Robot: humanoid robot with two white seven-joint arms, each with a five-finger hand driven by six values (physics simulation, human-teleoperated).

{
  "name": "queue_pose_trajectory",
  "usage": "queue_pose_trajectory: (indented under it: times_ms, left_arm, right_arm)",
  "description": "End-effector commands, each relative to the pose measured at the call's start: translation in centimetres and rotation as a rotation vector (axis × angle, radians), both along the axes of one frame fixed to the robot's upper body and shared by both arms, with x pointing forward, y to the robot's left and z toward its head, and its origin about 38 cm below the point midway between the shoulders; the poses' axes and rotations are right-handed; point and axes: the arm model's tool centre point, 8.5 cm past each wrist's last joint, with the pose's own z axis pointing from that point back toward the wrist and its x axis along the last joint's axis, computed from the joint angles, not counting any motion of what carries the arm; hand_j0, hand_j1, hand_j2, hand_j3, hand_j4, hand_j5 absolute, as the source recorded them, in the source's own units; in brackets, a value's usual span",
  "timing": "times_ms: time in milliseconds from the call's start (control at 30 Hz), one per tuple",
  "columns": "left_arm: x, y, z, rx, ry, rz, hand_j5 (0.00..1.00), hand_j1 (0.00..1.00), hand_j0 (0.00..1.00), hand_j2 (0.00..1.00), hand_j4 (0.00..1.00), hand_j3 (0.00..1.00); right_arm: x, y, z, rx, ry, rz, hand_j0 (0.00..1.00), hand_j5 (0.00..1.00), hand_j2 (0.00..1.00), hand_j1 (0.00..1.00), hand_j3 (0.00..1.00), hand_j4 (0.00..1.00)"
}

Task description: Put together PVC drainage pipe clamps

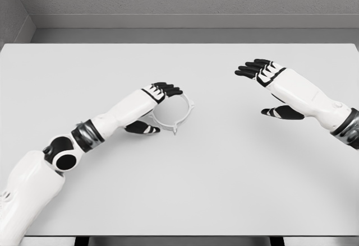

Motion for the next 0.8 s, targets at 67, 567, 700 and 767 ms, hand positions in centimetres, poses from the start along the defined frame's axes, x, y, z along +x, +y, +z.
queue_pose_trajectory:
  times_ms: [67,567,700,767]
  left_arm:
    - [-0.3,-1.4,-0.5,-0.013,0.014,-0.022,1.00,1.00,1.00,1.00,1.00,1.00]
    - [-0.7,-3.4,-0.8,-0.026,0.023,-0.061,1.00,1.00,1.00,1.00,1.00,1.00]
    - [-0.2,-3.2,-0.8,-0.020,0.025,-0.053,1.00,1.00,1.00,1.00,1.00,1.00]
    - [0.1,-3.4,-0.8,-0.024,0.029,-0.050,1.00,1.00,1.00,1.00,1.00,1.00]
  right_arm:
    - [0.0,0.0,0.0,0.010,0.001,-0.001,1.00,1.00,1.00,1.00,1.00,1.00]
    - [0.1,-0.2,-0.1,0.008,0.006,-0.007,1.00,1.00,1.00,1.00,1.00,1.00]
    - [0.1,-0.2,-0.1,0.006,0.007,-0.006,1.00,1.00,1.00,1.00,1.00,1.00]
    - [0.0,-0.2,-0.3,0.008,0.011,-0.007,1.00,1.00,1.00,1.00,1.00,1.00]
